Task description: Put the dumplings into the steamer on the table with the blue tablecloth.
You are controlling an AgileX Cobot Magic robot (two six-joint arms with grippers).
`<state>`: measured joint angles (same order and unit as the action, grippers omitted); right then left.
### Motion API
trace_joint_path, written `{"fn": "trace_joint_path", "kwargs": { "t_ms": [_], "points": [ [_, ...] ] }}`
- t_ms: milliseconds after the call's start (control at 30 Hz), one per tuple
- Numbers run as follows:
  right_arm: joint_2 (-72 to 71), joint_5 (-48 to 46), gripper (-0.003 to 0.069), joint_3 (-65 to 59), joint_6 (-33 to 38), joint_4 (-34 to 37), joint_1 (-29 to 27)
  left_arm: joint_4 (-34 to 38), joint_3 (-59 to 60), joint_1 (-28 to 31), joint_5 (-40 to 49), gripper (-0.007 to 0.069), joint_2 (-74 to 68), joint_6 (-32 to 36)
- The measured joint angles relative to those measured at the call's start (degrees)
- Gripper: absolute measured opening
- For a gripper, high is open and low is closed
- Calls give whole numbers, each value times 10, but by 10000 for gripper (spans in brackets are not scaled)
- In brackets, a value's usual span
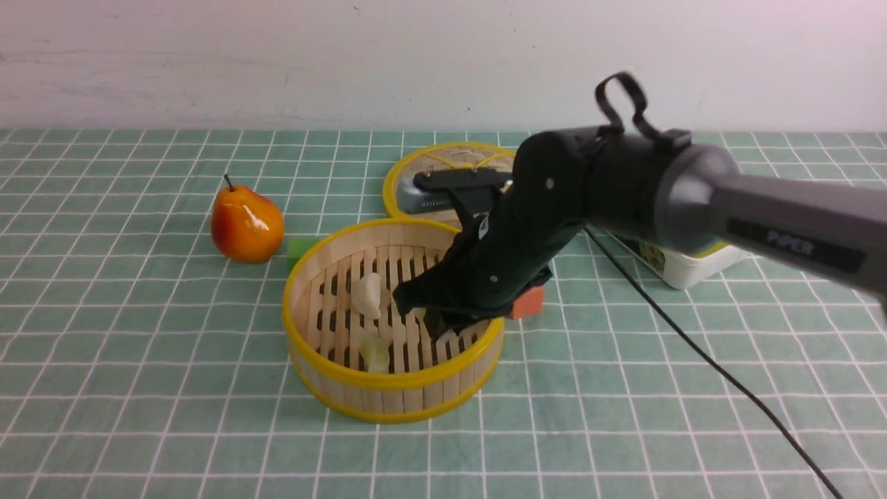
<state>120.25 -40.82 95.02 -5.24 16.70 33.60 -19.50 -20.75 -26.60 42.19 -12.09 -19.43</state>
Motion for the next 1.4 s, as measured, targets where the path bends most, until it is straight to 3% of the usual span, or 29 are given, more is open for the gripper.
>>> {"fn": "trace_joint_path", "kwargs": {
  "t_ms": [100,333,500,667,767,867,1033,1333,1400],
  "points": [
    [16,15,202,-1,-23,4,-1,-6,0,0,1,36,0,0],
    [-23,11,412,-1,-30,8,-1,-19,0,0,11,39,0,0],
    [-128,5,425,-1,-30,-28,-1,-21,1,0,13,43,0,0],
    [-308,-18,257,-1,-24,-124,-1,-21,1,0,13,51,0,0],
    [-422,-40,78,-37,-22,-210,-1,-21,1,0,13,57,0,0],
    [-497,-44,-7,-101,-32,-253,-1,-21,1,0,13,57,0,0],
    [-681,0,-19,-302,-100,-337,-1,-21,1,0,13,63,0,0],
    [-924,299,-14,-733,-340,-534,-1,-21,1,0,13,74,0,0],
    [-949,333,-14,-782,-365,-560,-1,-21,1,0,13,76,0,0]
  ]
}}
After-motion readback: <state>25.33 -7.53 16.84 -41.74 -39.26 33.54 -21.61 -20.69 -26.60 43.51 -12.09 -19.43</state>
